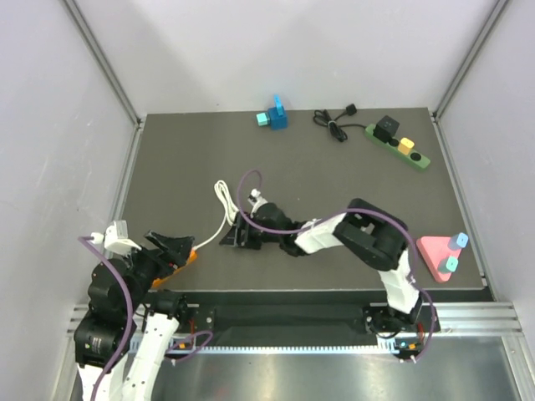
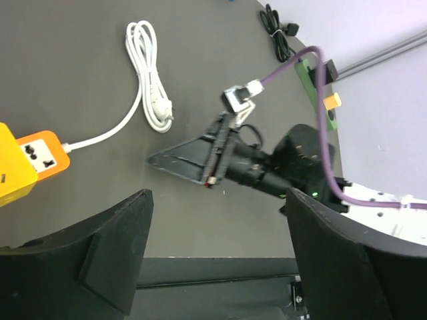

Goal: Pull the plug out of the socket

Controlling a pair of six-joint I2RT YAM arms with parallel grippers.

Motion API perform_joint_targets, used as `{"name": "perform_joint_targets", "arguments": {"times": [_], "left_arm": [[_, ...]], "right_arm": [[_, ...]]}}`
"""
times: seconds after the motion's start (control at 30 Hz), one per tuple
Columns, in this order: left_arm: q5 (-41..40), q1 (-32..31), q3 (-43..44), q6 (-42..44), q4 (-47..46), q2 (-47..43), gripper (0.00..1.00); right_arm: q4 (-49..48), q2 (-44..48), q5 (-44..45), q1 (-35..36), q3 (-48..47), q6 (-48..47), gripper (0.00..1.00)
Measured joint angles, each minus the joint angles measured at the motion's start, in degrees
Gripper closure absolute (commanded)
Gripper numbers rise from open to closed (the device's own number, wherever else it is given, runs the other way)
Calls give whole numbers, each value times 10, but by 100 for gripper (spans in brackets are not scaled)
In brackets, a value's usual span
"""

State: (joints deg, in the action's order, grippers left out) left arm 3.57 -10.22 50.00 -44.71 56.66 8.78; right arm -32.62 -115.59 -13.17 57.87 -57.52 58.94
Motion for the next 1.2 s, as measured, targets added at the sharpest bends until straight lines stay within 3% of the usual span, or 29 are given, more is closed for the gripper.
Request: {"name": "perform_joint_targets", "arguments": {"times": [0.17, 0.3, 0.33, 0.4, 0.77, 0.9, 1.07, 1.2], "left_arm": [[3, 0, 0, 8, 14, 2, 31], [11, 0, 0, 12, 17, 7, 34], [13, 0, 0, 13, 18, 8, 35], [16, 0, 0, 14, 20, 9, 39], [28, 0, 8, 19, 26, 19, 41], [30, 0, 9, 22, 27, 20, 40], [30, 0, 15, 27, 33, 20, 41], [30, 0, 17, 29, 35, 21, 40]], "right_arm": [[-23, -54, 65, 52, -47, 56, 42], [-4, -79, 128, 82, -94, 79, 46], [-2, -83, 143, 88, -102, 85, 54], [5, -94, 169, 96, -120, 103, 59], [40, -150, 245, 101, -191, 228, 64], [81, -160, 261, 103, -219, 268, 74], [110, -163, 264, 99, -224, 309, 100], [87, -160, 263, 92, -201, 316, 100]]}}
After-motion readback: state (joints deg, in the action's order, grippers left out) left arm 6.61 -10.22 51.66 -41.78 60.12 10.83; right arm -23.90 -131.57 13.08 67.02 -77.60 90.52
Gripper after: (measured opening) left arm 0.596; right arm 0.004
